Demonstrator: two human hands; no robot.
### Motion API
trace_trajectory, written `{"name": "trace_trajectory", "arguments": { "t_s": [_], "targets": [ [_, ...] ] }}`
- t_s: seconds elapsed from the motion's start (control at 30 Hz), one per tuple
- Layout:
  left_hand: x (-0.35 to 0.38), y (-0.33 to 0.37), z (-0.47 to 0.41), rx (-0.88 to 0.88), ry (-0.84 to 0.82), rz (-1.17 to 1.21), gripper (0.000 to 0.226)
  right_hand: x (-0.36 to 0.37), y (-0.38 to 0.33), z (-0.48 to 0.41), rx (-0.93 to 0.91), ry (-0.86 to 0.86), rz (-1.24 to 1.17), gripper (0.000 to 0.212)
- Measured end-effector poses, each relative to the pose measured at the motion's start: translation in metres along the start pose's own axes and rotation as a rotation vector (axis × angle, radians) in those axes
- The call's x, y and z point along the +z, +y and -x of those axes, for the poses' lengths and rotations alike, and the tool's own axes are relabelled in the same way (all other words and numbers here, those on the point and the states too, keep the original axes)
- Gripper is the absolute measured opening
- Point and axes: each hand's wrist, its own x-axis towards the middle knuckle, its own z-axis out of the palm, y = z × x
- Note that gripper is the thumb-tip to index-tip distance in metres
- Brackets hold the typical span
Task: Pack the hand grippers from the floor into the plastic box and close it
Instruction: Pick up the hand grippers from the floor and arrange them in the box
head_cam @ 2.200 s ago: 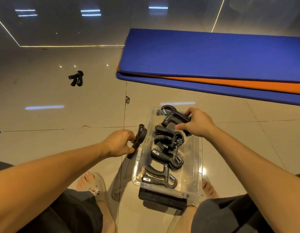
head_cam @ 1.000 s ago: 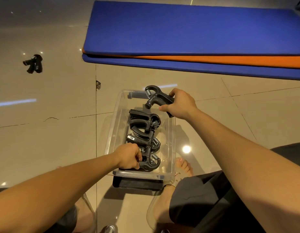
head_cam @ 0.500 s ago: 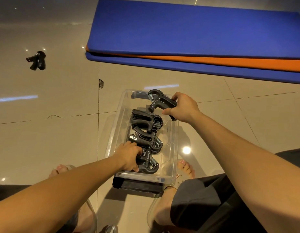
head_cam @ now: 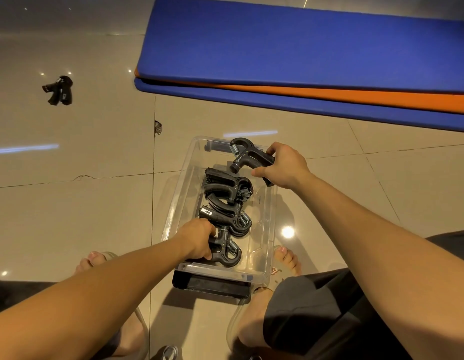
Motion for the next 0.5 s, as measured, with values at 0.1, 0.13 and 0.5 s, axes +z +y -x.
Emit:
{"name": "trace_trajectory", "arguments": {
  "t_s": [0.1, 0.13, 0.5],
  "targets": [
    [-0.0008, 0.0006, -0.0006, -0.021, -0.024, 0.068, 0.069, 0.0001, 0.0002, 0.0, 0.001, 0.005, 0.001, 0.053],
    [-0.0004, 0.0006, -0.0005, -0.023, -0.025, 0.075, 0.068, 0.0003, 0.0003, 0.0, 0.0, 0.007, 0.002, 0.053],
    [-0.0004, 0.0039, 0.0038, -0.052, 0.057, 0.155, 0.071, 0.0009, -0.0013, -0.0012, -0.003, 0.015, 0.003, 0.052]
  ]
}}
